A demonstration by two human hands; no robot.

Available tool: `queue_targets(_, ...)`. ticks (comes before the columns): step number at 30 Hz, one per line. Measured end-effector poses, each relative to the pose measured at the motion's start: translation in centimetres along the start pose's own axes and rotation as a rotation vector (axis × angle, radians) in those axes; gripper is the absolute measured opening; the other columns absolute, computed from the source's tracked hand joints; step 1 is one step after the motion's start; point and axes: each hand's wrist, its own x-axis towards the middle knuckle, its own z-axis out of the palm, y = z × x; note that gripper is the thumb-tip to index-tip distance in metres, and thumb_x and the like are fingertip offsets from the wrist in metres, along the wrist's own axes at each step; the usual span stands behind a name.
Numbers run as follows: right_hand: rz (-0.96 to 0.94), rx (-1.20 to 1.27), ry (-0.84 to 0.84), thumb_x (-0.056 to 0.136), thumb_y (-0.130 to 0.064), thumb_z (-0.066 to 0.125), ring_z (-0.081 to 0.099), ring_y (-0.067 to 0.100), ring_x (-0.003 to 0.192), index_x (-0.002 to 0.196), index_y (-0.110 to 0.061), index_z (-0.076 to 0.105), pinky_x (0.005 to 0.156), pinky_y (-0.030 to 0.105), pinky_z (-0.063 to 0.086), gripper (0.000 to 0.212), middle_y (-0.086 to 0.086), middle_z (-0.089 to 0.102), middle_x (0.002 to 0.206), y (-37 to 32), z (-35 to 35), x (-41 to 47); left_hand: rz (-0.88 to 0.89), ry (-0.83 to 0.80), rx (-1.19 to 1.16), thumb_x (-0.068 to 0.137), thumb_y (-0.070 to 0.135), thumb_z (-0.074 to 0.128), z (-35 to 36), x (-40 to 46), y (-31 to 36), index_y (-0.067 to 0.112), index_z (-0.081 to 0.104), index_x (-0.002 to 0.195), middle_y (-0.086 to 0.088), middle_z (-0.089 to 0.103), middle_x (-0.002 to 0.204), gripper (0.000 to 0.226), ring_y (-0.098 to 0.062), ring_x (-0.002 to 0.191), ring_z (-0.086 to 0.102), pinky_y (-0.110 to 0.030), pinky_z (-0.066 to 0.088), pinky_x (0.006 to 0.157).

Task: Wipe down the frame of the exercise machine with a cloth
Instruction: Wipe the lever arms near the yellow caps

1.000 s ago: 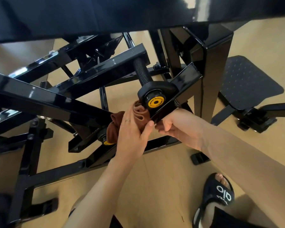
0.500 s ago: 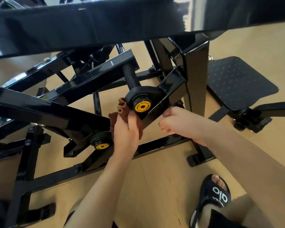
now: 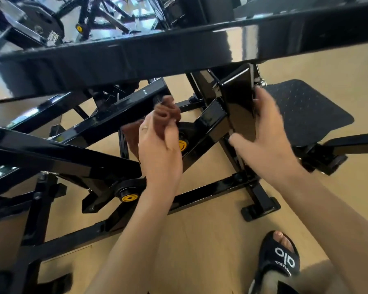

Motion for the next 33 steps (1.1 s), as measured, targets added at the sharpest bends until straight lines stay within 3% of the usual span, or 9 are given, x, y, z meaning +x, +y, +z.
queue_targets(4, -0.063, 0.054, -0.019, 0.077, -0.007, 0.082, 0.032, 0.017, 0.145, 0.159, -0.015, 0.019, 0.122, 0.042, 0.033, 0.104, 0.002, 0.035, 0.155, 0.3, 1.3, 0.4, 0.333, -0.187, 0.401, 0.099, 0.040, 0.040, 2.0, 1.5, 2.7, 0.014, 0.067, 0.105, 0.001, 0.069, 0.103, 0.038, -0.019, 0.097, 0.063, -0.036, 0.048, 0.093)
queue_targets(7, -0.056, 0.115, -0.008, 0.077, -0.009, 0.084, 0.039, 0.016, 0.140, 0.156, -0.018, 0.025, 0.117, 0.044, 0.040, 0.099, 0.001, 0.039, 0.152, 0.4, 1.2, 0.7, 0.302, -0.197, 0.314, 0.101, 0.038, 0.037, 4.9, 1.1, 4.3, 0.008, 0.067, 0.107, -0.006, 0.068, 0.100, 0.043, -0.023, 0.091, 0.064, -0.038, 0.051, 0.087)
queue_targets(10, -0.034, 0.122, -0.023, 0.080, -0.010, 0.081, 0.039, 0.013, 0.140, 0.158, -0.021, 0.025, 0.117, 0.043, 0.040, 0.096, -0.002, 0.040, 0.152, 0.4, 0.8, 1.1, 0.274, -0.208, 0.280, 0.096, 0.046, 0.026, 5.6, 0.2, 4.3, 0.008, 0.065, 0.122, -0.007, 0.067, 0.116, 0.060, -0.024, 0.107, 0.062, -0.040, 0.049, 0.098)
queue_targets(15, -0.003, 0.109, -0.079, 0.078, 0.006, 0.075, 0.037, 0.014, 0.144, 0.161, -0.023, 0.020, 0.119, 0.044, 0.038, 0.104, -0.001, 0.041, 0.154, 0.3, 0.2, 1.3, 0.643, -0.306, 0.897, 0.100, 0.049, 0.041, 2.5, -0.2, 1.4, 0.004, 0.051, 0.147, -0.014, 0.058, 0.145, 0.066, -0.027, 0.134, 0.055, -0.037, 0.032, 0.119)
queue_targets(19, 0.014, 0.078, -0.093, 0.077, 0.013, 0.067, 0.036, 0.013, 0.145, 0.162, -0.028, 0.018, 0.116, 0.047, 0.042, 0.107, -0.003, 0.040, 0.154, 0.2, -0.4, 1.0, 0.585, -0.286, 1.049, 0.103, 0.048, 0.035, 2.6, 1.6, 2.5, 0.010, 0.065, 0.125, -0.010, 0.073, 0.117, 0.054, -0.025, 0.101, 0.070, -0.038, 0.053, 0.094)
queue_targets(21, 0.012, 0.076, -0.102, 0.077, 0.013, 0.067, 0.034, 0.012, 0.146, 0.162, -0.028, 0.017, 0.119, 0.045, 0.039, 0.107, -0.003, 0.038, 0.156, 0.0, -0.5, 0.9, 0.442, -0.307, 1.036, 0.106, 0.049, 0.030, 4.0, 3.1, 3.7, 0.016, 0.064, 0.106, -0.001, 0.067, 0.090, 0.047, -0.017, 0.070, 0.061, -0.031, 0.050, 0.068)
queue_targets(23, 0.019, 0.083, -0.111, 0.078, 0.013, 0.067, 0.033, 0.012, 0.146, 0.162, -0.028, 0.016, 0.120, 0.040, 0.038, 0.107, -0.003, 0.037, 0.157, -0.2, -0.5, 0.8, 0.390, -0.346, 0.994, 0.108, 0.049, 0.030, 4.5, 4.2, 4.1, 0.017, 0.061, 0.101, 0.002, 0.060, 0.081, 0.044, -0.013, 0.061, 0.054, -0.029, 0.048, 0.061)
queue_targets(29, 0.038, 0.105, -0.129, 0.076, 0.012, 0.071, 0.029, 0.015, 0.149, 0.162, -0.024, 0.013, 0.122, 0.042, 0.034, 0.110, -0.001, 0.033, 0.160, -0.5, -0.2, 1.1, 0.664, -0.306, 0.949, 0.098, 0.040, 0.047, 1.6, 0.4, 2.6, 0.002, 0.065, 0.129, -0.017, 0.071, 0.125, 0.052, -0.031, 0.115, 0.069, -0.043, 0.047, 0.107)
queue_targets(33, 0.053, 0.095, -0.120, 0.077, 0.010, 0.073, 0.028, 0.015, 0.149, 0.163, -0.023, 0.009, 0.122, 0.039, 0.032, 0.112, -0.001, 0.030, 0.161, -0.6, 0.2, 1.0, 0.608, -0.330, 0.896, 0.098, 0.040, 0.047, 2.4, 0.1, 2.9, 0.002, 0.063, 0.132, -0.016, 0.070, 0.127, 0.054, -0.031, 0.117, 0.068, -0.040, 0.046, 0.107)
